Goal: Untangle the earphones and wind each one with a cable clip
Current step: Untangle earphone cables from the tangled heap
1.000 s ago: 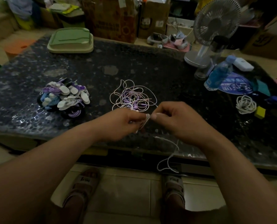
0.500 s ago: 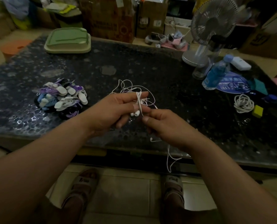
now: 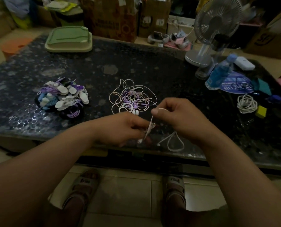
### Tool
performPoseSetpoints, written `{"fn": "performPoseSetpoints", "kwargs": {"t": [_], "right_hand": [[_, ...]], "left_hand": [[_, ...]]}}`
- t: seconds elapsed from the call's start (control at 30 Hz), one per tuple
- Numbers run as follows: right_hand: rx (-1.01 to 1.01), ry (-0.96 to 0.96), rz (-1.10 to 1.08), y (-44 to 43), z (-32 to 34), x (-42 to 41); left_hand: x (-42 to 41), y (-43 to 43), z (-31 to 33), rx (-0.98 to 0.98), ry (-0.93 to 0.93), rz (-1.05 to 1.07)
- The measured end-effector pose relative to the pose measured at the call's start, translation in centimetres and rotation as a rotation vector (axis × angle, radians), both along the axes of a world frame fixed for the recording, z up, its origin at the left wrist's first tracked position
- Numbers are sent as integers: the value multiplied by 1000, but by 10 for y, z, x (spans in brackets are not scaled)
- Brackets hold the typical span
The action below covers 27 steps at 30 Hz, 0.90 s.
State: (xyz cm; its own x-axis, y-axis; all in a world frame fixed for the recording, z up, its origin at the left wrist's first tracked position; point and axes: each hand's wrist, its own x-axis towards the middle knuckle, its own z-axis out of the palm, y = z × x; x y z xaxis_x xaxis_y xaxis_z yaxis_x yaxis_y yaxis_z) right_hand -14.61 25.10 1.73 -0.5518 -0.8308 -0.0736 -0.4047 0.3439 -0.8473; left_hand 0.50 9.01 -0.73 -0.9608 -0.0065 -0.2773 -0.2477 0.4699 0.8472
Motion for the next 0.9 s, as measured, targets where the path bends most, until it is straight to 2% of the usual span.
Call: {"fn": "performPoseSetpoints", "kwargs": {"t": [0.1,0.17,0.23,0.3,0.37,0.53,0.6,0.7,0.8,0.9], "right_hand": [[-76,-317,-55,0,-1,-4],[-83,-437,-35,-1,-5,-7],[-62,-435,-3,-1,-11,-6],[-28,-351,54,-3,-15,-1],[44,-217,125,-3,-18,6],[273,169,264,-5,-15,18],[297,195,292,-3,-12,20],[223,249,237,-1,-6,20],[158,230,129,-2,-1,12],[72,31,62,2,0,6]], "left_hand": [[-1,2,9,327,42,53],[-1,1,12,476,101,103],[-2,-2,15,598,148,174],[-3,-5,15,642,188,269],[-6,-8,12,576,224,359],[-6,-12,1,133,234,476],[-5,-12,-2,-27,232,455],[0,-10,-8,-322,213,267],[5,-7,-4,-311,100,104],[4,-3,9,-165,95,45]]}}
